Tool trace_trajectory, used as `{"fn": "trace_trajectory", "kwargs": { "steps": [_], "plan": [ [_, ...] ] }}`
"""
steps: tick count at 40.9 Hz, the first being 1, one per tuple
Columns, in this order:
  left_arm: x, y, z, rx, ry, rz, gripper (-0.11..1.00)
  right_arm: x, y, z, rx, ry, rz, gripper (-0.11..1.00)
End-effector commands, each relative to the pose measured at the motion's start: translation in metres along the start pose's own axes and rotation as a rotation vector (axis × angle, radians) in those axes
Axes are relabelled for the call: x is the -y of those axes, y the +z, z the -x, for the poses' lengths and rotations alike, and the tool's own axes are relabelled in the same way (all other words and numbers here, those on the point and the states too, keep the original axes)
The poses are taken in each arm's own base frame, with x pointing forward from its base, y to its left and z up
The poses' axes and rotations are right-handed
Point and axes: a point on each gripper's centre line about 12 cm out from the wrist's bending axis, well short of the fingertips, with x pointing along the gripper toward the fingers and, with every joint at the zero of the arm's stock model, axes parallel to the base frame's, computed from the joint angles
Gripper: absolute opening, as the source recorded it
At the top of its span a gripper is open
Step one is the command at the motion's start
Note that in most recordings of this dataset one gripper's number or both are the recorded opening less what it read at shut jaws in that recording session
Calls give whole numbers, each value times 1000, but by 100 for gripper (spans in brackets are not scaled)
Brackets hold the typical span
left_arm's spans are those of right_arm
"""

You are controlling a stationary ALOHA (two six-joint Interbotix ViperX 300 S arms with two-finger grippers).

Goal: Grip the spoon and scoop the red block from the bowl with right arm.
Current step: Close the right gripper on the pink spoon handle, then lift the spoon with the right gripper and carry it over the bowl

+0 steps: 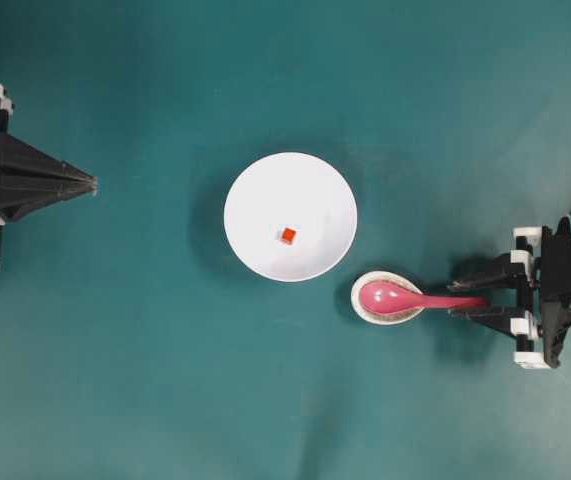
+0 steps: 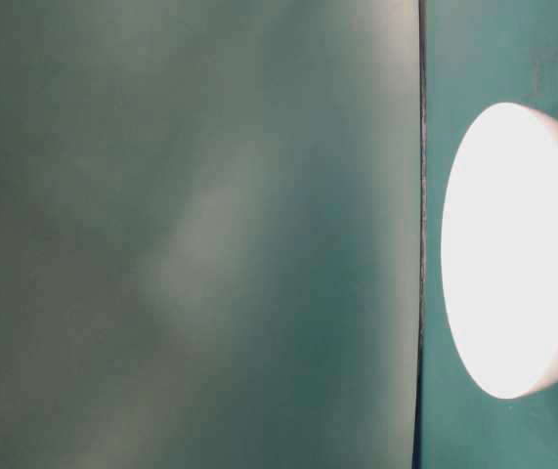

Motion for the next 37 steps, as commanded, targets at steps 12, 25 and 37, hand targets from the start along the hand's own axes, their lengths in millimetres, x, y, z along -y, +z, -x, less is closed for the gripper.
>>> {"fn": "trace_trajectory", "kwargs": {
  "steps": [12,25,37],
  "plan": [
    [-1,12,-2,29,2,0,0,-3,3,0,15,8,5,38],
    [-1,12,-2,31,2,-3,0,-5,7,-1,41,13,44,24],
    [-1,11,-2,26,2,0,0,-10,33,7,139,48,11,24]
  ]
}}
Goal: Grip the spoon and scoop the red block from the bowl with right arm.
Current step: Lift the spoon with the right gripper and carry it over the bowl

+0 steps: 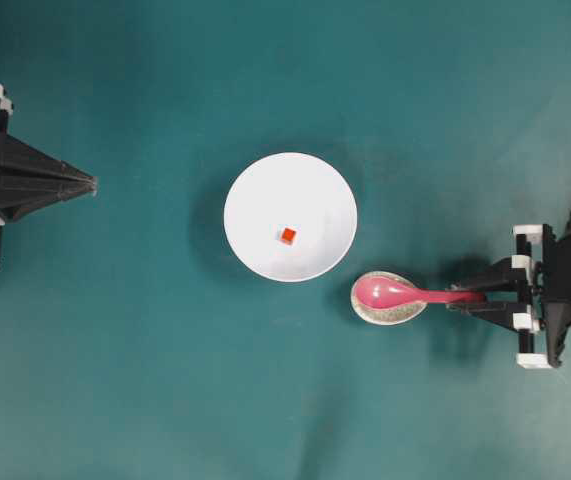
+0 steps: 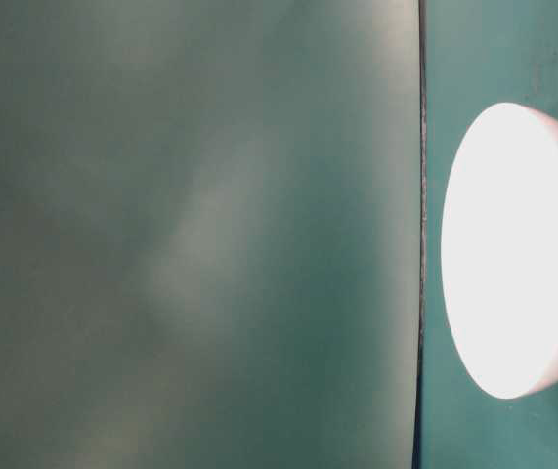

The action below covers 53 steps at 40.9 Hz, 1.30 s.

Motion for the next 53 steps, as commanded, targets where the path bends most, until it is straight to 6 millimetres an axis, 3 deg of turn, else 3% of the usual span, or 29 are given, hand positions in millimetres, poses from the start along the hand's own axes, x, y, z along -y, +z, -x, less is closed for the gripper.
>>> {"fn": "trace_trajectory", "kwargs": {
  "steps": [1,9,19,25,30,41,47,53],
  "plan": [
    [-1,12,-2,31,2,0,0,-6,24,2,85,24,-42,24],
    [-1,15,-2,41,3,0,0,0,78,3,194,8,-79,24],
    [-1,20,1,60,4,3,0,15,149,2,135,43,-32,24],
    [-1,21,2,67,4,1,0,32,190,2,83,66,0,24],
    [-1,23,4,77,4,3,0,51,213,0,40,61,-40,24],
    [-1,24,5,81,4,4,0,87,245,-20,-87,54,-284,24],
    [-1,24,5,80,4,4,0,86,245,-44,-242,101,-401,24],
    [-1,24,4,80,4,3,0,79,238,-70,-459,148,-399,24]
  ]
}}
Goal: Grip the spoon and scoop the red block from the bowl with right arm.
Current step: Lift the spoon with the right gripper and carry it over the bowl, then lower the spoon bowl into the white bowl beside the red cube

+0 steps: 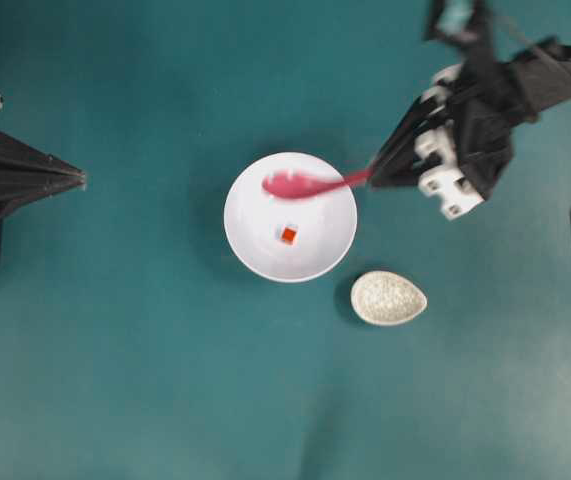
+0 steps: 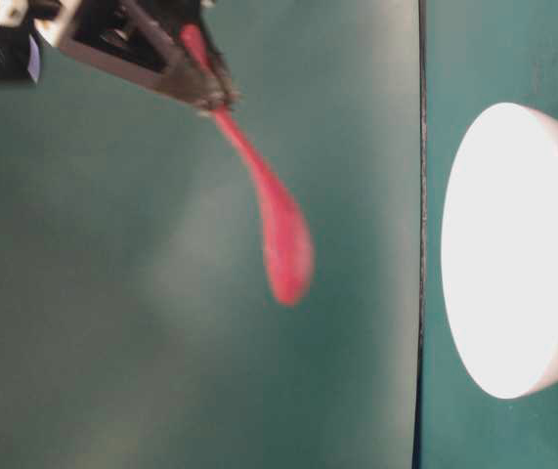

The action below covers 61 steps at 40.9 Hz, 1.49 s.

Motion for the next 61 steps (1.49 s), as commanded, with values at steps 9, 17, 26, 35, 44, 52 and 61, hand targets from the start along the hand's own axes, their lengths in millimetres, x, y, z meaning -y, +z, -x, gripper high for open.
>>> {"fn": "trace_trajectory", "kwargs": {
  "steps": [9,17,26,35,44,52,61],
  "plan": [
    [-1,11,-3,28,2,3,0,-14,14,-32,-270,-60,79,24],
    [-1,11,-3,26,2,3,0,-15,13,-45,-360,-165,102,24],
    [-1,10,-3,24,2,1,0,-14,1,-63,-423,-229,139,24],
    [-1,11,-3,26,2,0,0,-7,-4,-75,-458,-258,155,24],
    [-1,12,-2,29,2,1,0,-2,-5,-76,-468,-287,182,24],
    [-1,11,-2,29,2,1,0,2,-9,-84,-485,-293,179,24],
    [-1,11,-2,29,2,1,0,3,-11,-92,-483,-291,188,24]
  ]
}}
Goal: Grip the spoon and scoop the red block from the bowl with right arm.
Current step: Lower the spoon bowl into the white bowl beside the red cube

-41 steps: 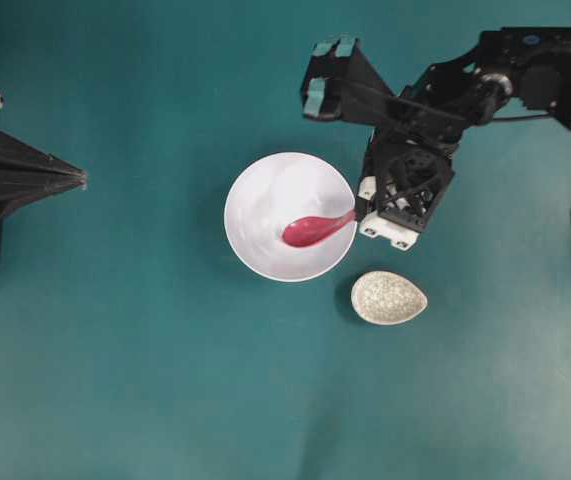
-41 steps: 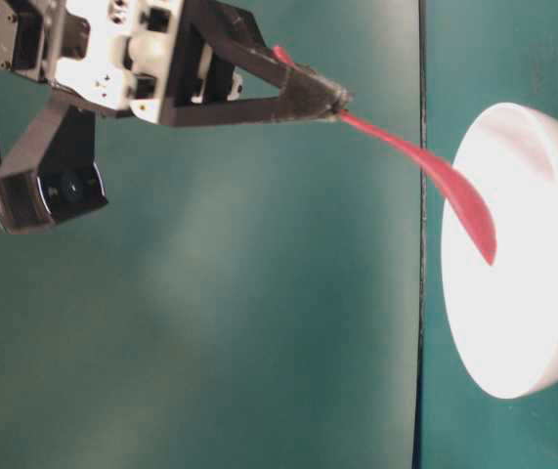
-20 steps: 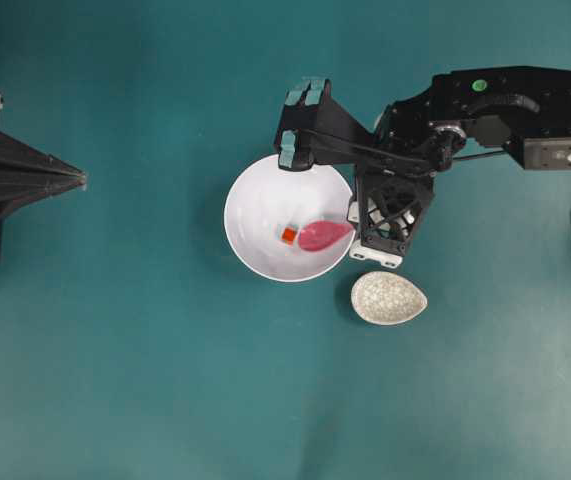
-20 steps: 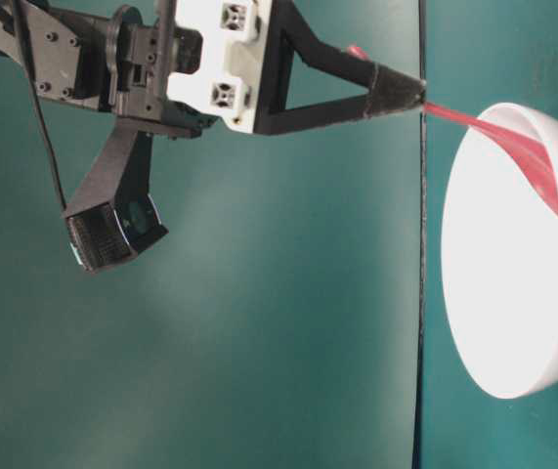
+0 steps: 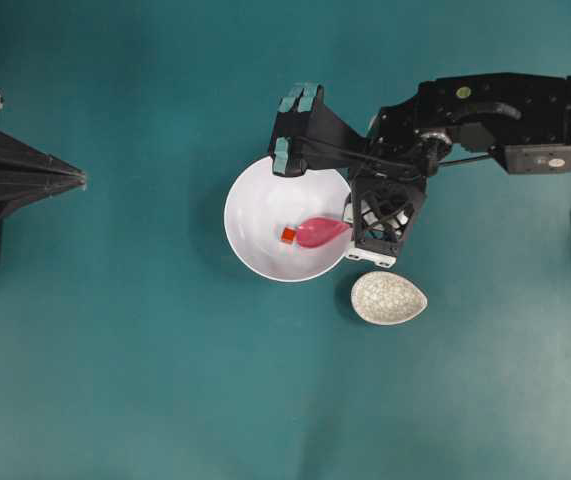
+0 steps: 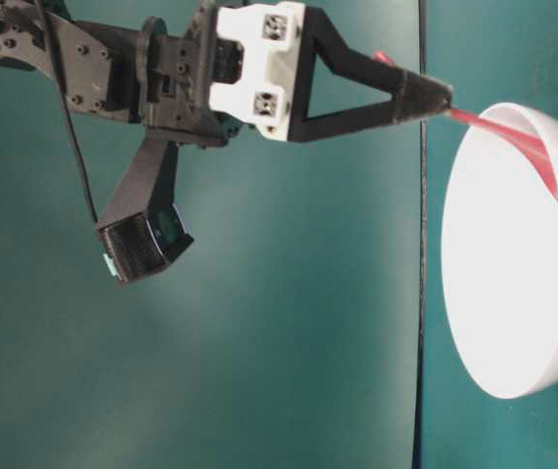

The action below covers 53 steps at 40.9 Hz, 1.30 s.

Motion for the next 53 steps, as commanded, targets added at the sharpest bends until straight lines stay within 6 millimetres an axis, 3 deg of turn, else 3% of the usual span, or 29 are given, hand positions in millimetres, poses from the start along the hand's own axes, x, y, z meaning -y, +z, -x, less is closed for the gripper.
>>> {"fn": "trace_trajectory", "kwargs": {
  "steps": [1,24,42,53],
  "plan": [
    [-1,12,-2,31,2,1,0,-6,10,10,57,8,14,24],
    [-1,11,-3,24,2,1,0,-6,25,4,143,5,16,24],
    [-1,13,-2,35,2,1,0,0,8,1,88,-13,15,24],
    [-1,13,-2,35,3,3,0,7,9,2,99,-19,-2,24]
  ]
}}
